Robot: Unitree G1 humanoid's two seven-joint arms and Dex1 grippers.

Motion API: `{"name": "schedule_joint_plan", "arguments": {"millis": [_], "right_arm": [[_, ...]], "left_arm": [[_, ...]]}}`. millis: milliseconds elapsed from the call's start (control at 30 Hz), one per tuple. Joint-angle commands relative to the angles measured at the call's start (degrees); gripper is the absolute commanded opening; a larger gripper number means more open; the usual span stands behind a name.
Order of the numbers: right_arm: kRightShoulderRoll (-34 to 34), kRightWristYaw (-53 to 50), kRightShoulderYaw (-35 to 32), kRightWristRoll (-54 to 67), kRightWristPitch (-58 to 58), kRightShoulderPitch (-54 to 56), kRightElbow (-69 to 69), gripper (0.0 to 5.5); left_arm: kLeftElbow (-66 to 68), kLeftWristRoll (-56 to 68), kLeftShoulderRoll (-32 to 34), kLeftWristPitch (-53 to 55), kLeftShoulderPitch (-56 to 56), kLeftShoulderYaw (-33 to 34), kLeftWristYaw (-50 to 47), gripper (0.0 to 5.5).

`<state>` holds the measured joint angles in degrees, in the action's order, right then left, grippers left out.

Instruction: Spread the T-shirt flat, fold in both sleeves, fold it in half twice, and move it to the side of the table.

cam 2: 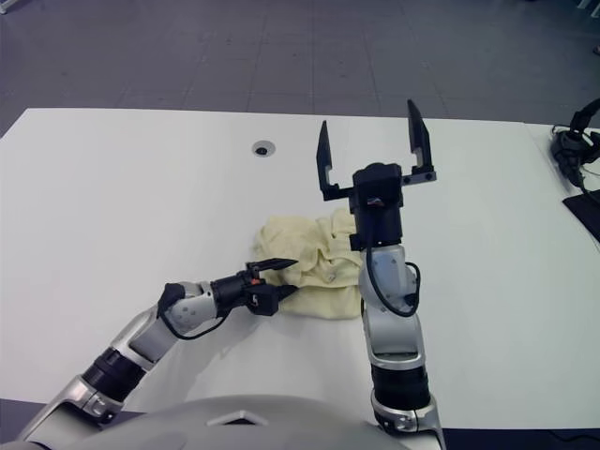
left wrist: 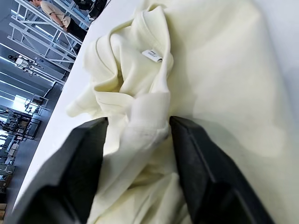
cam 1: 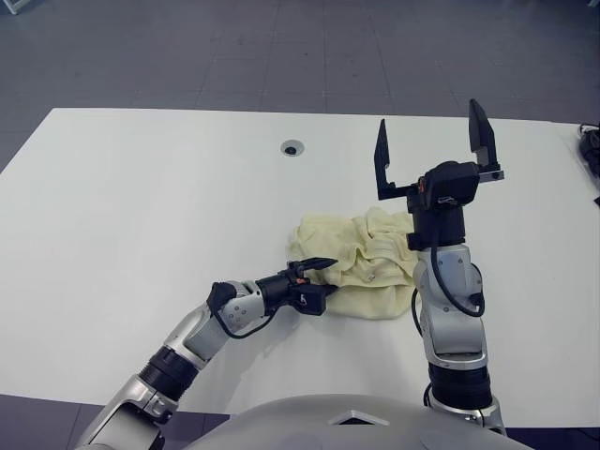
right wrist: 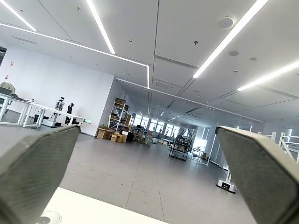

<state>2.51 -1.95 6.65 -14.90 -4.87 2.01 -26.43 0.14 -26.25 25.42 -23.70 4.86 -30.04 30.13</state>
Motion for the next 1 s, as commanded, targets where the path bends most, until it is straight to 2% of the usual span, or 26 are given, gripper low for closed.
{"name": "schedule_joint_plan", "arguments": {"millis": [33,367,567,700,800,900,1000], "right_arm": [[0.0,-0.1,0.1,-0.6,0.2,0.1,0.0,5.40],[-0.2,0.1,0.1,-0.9,0.6,-0.3,-1.0,5.40],[-0.4,0.3,-1.4,0.7,2.2,-0.3,-1.8,5.40],[-0.3,1.9,-6.2,6.5,10.0,0.6,-2.9,5.40],[5.6,9.2,-8.8,10.5,18.5,0.5,-5.6,5.40],[15.1,19.9,-12.0,15.8,24.2,-0.1,-7.9,5.40],[28.0,32.5,-12.0,15.5,20.9,-5.5,-5.3,5.40]], "left_arm": [[1.3,-0.2,0.4,0.2,0.4,-0.4,0.9,1.55],[0.0,1.7,1.6,-0.5,-0.3,-0.8,2.6,0.01],[-1.4,5.9,5.2,-0.8,-1.1,0.5,7.1,0.01],[-1.8,7.3,6.4,-0.4,-1.3,1.5,8.1,0.01],[-2.4,7.7,7.3,-0.2,-1.6,1.5,9.3,0.01],[-3.2,8.2,8.6,0.8,-2.4,2.5,10.2,0.01],[-4.0,8.4,9.5,1.9,-3.8,2.8,10.8,0.01]]}}
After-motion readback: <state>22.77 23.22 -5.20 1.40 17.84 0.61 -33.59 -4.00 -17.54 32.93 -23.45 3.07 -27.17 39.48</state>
